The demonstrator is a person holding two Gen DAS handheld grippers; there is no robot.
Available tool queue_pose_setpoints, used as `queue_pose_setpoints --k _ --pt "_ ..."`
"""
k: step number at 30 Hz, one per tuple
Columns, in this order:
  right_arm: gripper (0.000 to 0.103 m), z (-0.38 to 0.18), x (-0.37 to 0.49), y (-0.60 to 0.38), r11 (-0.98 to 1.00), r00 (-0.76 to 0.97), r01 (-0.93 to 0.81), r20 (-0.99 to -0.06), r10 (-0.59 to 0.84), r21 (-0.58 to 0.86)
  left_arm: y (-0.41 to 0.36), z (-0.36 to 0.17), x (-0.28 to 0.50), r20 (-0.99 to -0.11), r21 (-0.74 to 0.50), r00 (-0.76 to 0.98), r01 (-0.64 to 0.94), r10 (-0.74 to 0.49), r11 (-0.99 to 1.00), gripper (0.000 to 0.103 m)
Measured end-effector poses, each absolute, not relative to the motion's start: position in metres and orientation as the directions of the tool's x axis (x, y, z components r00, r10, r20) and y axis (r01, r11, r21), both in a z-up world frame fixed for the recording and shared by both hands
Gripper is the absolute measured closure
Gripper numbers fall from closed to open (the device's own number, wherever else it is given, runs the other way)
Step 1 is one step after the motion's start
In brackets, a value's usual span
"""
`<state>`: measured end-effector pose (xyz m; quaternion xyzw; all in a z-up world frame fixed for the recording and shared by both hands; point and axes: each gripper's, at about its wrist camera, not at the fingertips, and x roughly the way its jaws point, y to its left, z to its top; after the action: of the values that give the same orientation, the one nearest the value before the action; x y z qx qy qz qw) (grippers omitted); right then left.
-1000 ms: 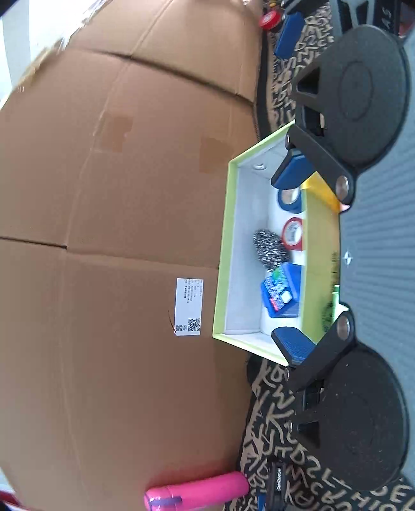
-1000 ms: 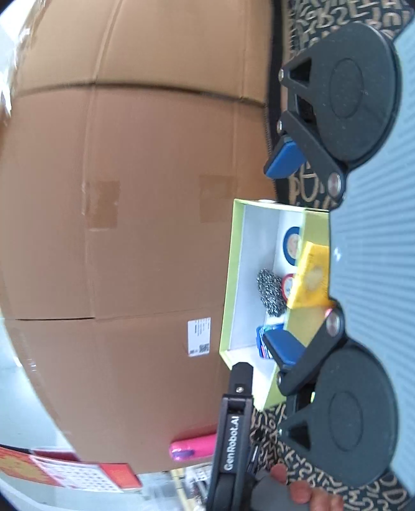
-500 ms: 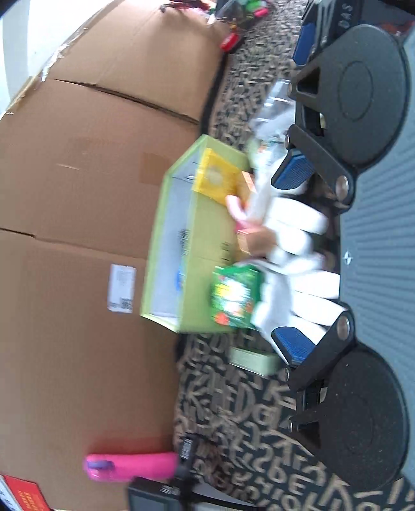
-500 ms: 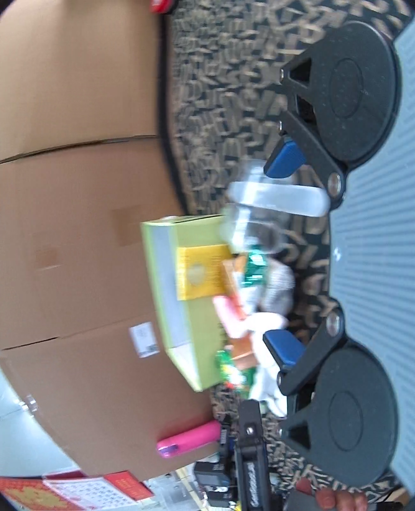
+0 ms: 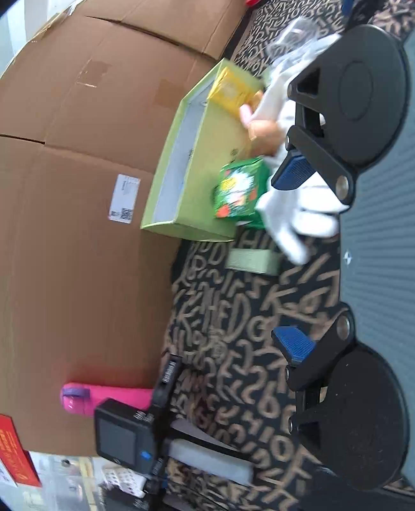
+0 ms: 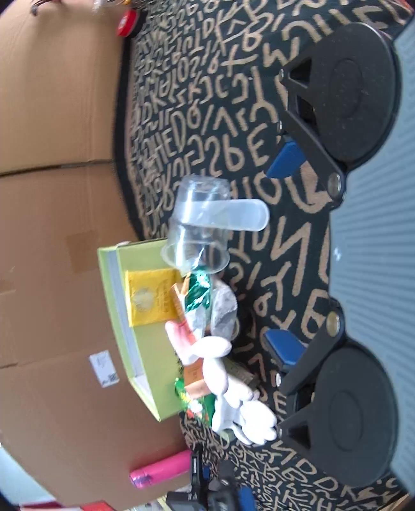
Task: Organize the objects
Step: 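Move both tools back toward the remaining objects, then grasp the green bar with left tool while right tool grasps frosted tube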
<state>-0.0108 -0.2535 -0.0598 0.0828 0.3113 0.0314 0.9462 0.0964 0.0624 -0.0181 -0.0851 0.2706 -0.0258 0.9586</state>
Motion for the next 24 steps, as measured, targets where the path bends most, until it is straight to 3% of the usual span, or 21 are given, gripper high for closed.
queue_pose_setpoints --k 3,5,10,11,12,14,17,24 --pt "0.000 -0.061 -0.011 -0.249 0.988 0.800 -0.039 -0.588 0.120 0.149 0.066 -0.025 0.125 -0.521 -0.168 0.849 0.001 -0.089 0.986 0.017" --pt "0.008 -0.061 -0.011 -0.246 0.989 0.795 -0.056 -0.593 0.126 0.135 0.069 -0.031 0.144 -0.536 -0.179 0.838 0.005 -0.102 0.984 0.025" --pt "0.015 -0.062 -0.007 -0.248 0.989 0.793 -0.046 -0.597 0.120 0.138 0.069 -0.047 0.180 -0.593 -0.217 0.791 0.024 -0.151 0.976 0.042" --pt "0.017 -0.062 -0.007 -0.249 0.989 0.793 -0.045 -0.597 0.121 0.140 0.069 -0.050 0.183 -0.599 -0.217 0.784 0.034 -0.161 0.976 0.051" --pt "0.019 -0.062 -0.007 -0.250 0.988 0.792 -0.051 -0.596 0.128 0.144 0.069 -0.053 0.185 -0.601 -0.220 0.779 0.051 -0.177 0.974 0.067" --pt "0.025 -0.063 -0.005 -0.251 0.988 0.790 -0.056 -0.599 0.132 0.144 0.071 -0.055 0.186 -0.603 -0.233 0.774 0.057 -0.190 0.971 0.079" --pt "0.040 -0.066 0.000 -0.251 0.991 0.783 -0.045 -0.612 0.111 0.122 0.077 -0.052 0.176 -0.608 -0.250 0.770 0.047 -0.194 0.967 0.079" --pt "0.048 -0.074 0.023 -0.254 0.998 0.783 -0.003 -0.620 0.046 0.069 0.081 -0.044 0.106 -0.601 -0.235 0.766 0.103 -0.228 0.967 0.079"
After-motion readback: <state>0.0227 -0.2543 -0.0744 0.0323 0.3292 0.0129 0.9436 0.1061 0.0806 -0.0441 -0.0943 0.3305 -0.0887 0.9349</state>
